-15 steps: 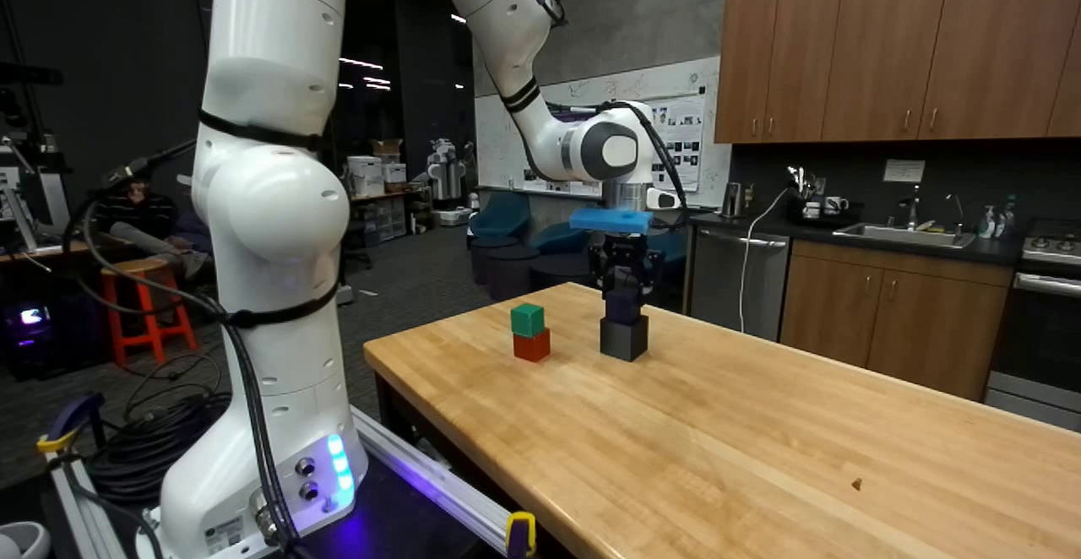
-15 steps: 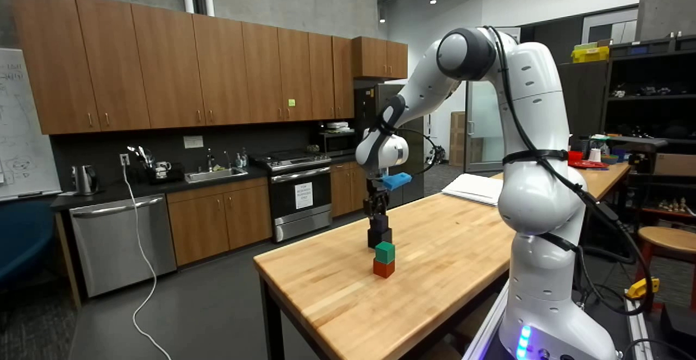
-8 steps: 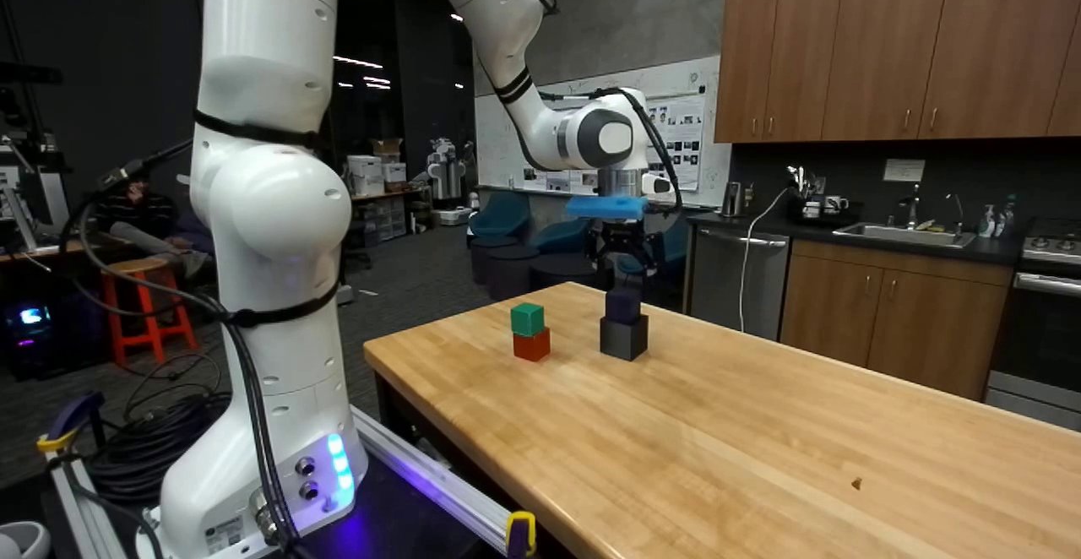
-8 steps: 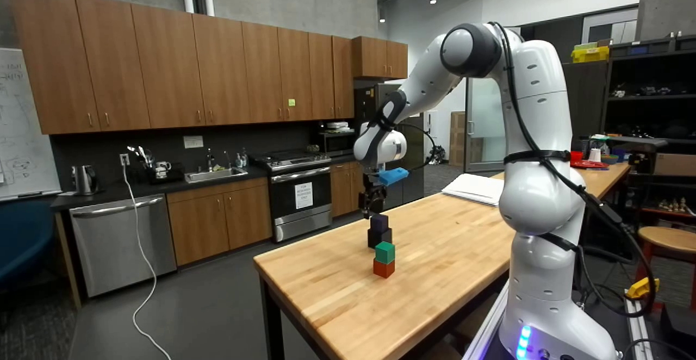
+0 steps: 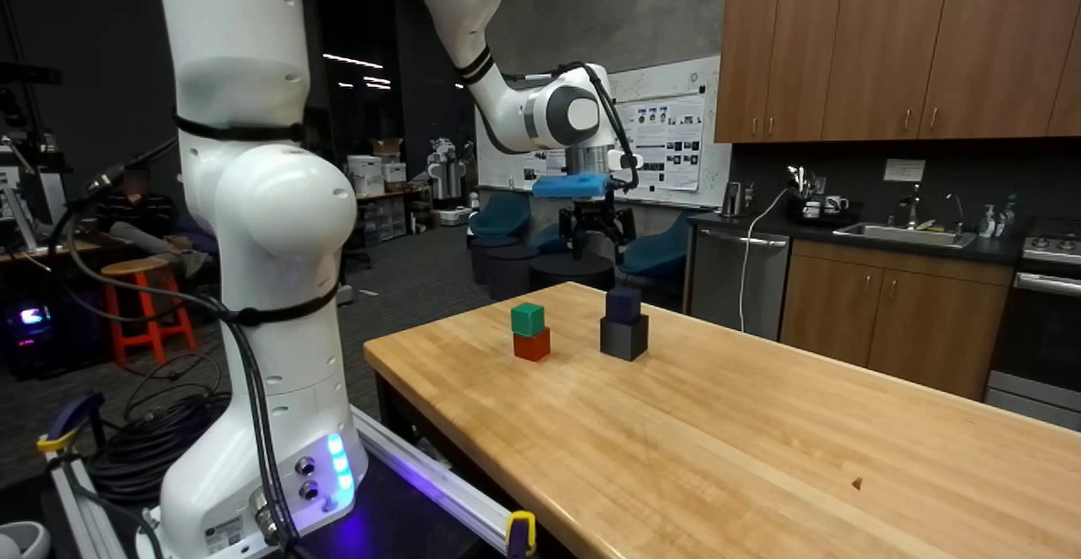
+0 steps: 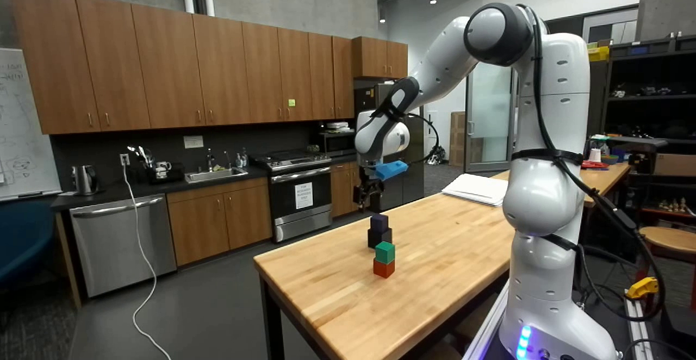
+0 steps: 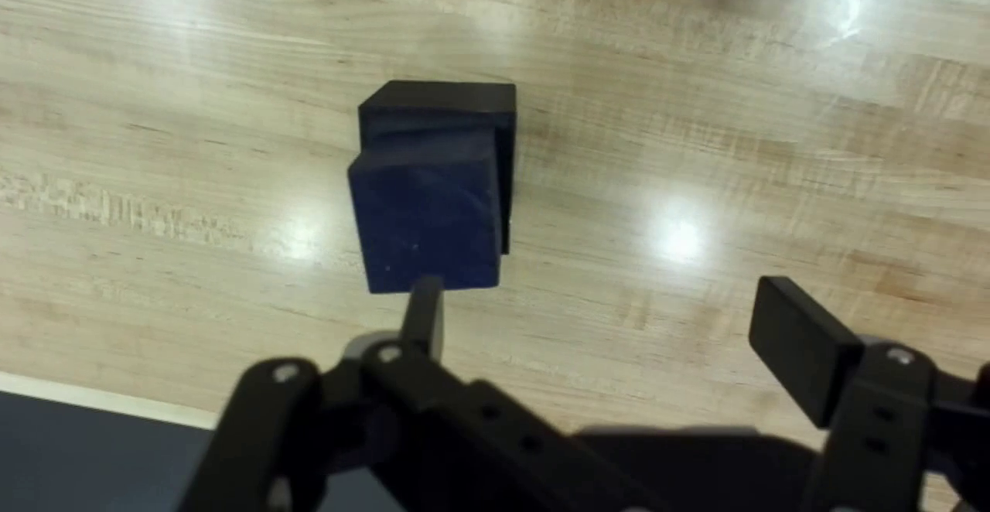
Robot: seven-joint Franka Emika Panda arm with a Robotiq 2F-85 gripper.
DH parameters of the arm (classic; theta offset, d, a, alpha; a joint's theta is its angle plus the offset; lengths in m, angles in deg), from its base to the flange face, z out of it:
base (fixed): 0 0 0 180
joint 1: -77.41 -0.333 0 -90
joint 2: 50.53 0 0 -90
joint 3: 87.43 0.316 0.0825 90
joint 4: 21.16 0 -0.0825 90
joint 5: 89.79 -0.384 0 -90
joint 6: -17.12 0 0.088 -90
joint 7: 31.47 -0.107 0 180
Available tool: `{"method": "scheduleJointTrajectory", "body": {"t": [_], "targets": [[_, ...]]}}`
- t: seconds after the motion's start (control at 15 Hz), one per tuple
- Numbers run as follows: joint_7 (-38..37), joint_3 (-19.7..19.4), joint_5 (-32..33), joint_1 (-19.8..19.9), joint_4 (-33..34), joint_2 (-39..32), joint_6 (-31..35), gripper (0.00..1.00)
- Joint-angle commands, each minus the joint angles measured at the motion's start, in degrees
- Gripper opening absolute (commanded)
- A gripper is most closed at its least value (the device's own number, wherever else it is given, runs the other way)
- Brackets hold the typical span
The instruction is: Stack the two black cubes and green cube
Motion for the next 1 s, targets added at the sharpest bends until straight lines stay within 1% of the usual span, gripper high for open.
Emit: {"method": "scheduleJointTrajectory", "body": {"t": [0.0,0.2,0.47,0.93], "targets": [[-3.3,1.3,-0.2,-1.2,-6.3,4.7,2.9,1.00],[-3.1,2.2,-1.3,-2.1,-9.9,5.6,4.9,1.00],[-3.0,2.5,-1.7,-2.3,-13.9,5.3,7.1,1.00],[0.4,3.0,-8.2,-3.5,-18.2,6.0,7.9,1.00]]}}
